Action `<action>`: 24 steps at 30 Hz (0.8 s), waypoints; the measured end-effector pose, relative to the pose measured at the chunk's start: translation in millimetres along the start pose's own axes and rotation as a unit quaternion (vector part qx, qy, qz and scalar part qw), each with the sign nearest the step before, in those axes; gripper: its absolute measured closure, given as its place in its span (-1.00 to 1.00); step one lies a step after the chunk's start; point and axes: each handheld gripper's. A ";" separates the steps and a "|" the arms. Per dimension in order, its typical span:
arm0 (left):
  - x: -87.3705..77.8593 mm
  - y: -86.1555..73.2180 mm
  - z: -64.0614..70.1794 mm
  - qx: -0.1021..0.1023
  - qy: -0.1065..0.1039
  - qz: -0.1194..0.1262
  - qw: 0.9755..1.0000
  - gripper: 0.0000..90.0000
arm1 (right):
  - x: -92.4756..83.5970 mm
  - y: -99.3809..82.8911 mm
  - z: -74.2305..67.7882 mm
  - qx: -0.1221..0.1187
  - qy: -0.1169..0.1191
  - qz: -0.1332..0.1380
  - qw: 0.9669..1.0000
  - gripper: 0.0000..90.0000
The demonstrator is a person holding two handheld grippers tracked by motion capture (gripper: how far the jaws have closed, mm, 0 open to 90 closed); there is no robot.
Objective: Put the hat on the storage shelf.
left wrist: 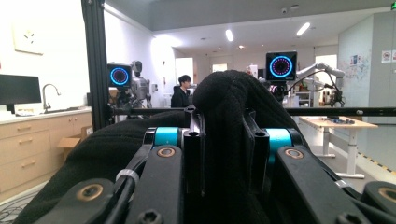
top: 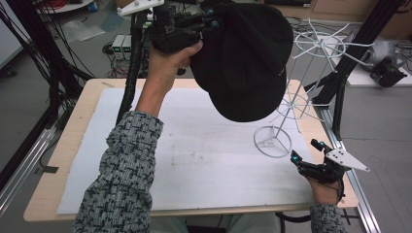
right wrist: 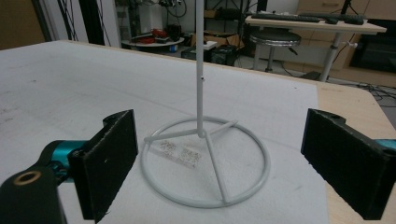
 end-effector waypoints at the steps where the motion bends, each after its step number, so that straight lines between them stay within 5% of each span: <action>1: -0.5 -1.2 -0.4 0.000 0.001 -0.001 1.000 0.66 | 0.1 0.0 0.1 0.000 0.000 0.000 1.000 -0.78; 24: -3.1 -26.8 -3.0 0.023 0.035 -0.027 0.999 0.53 | 1.8 0.5 -1.4 -0.003 0.006 0.001 1.000 -0.78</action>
Point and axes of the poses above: each handheld gripper's, and its own axes: x roughly forward along the jaws, y roughly out of its top, z roughly to its right, and after that the axes turned 7 degrees about -x, right-handed
